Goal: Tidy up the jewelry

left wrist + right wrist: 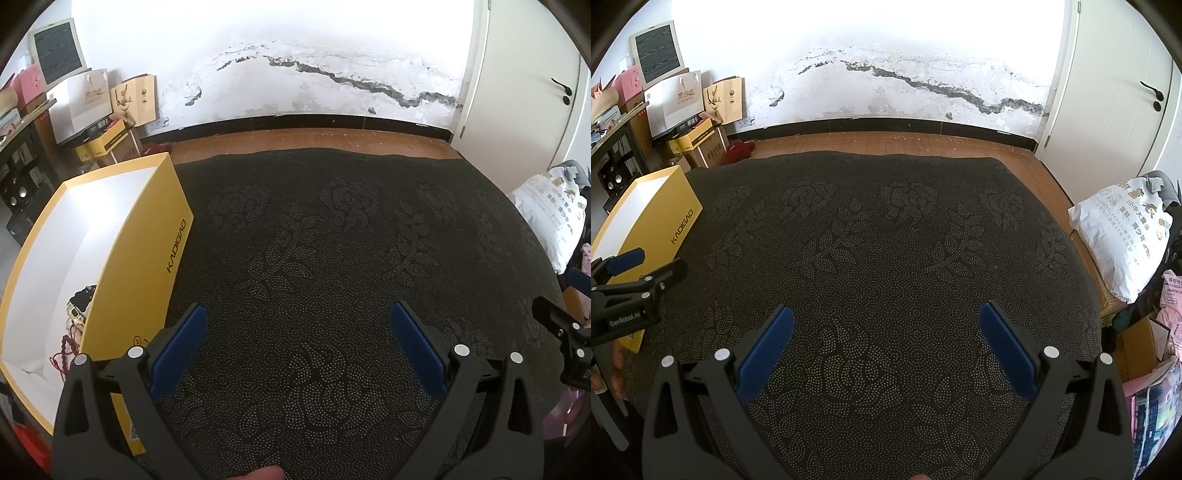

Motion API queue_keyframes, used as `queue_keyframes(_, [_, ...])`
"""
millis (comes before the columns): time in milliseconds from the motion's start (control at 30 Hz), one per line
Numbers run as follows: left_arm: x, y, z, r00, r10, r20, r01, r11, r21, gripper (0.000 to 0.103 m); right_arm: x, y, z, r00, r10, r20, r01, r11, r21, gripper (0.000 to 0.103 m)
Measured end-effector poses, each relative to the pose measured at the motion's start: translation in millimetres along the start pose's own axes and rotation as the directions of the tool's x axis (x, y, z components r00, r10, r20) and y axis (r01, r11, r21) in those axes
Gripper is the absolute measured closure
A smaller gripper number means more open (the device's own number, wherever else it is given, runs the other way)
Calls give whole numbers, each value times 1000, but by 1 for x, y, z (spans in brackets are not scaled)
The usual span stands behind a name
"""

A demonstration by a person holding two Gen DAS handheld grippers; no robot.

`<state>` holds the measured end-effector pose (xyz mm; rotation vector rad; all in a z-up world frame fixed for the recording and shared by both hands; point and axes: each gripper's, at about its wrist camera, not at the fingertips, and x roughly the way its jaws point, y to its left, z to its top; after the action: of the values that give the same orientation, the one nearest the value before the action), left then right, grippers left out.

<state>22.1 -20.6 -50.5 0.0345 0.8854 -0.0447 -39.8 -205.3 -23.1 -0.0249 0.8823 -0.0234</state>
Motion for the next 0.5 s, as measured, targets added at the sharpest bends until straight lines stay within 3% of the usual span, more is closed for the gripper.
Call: queue_keyframes(500, [-2,-2,-1,1000,7,7,-7,1000,10,6,0,0,0,1000,-1,-1,1,1000,-2,6])
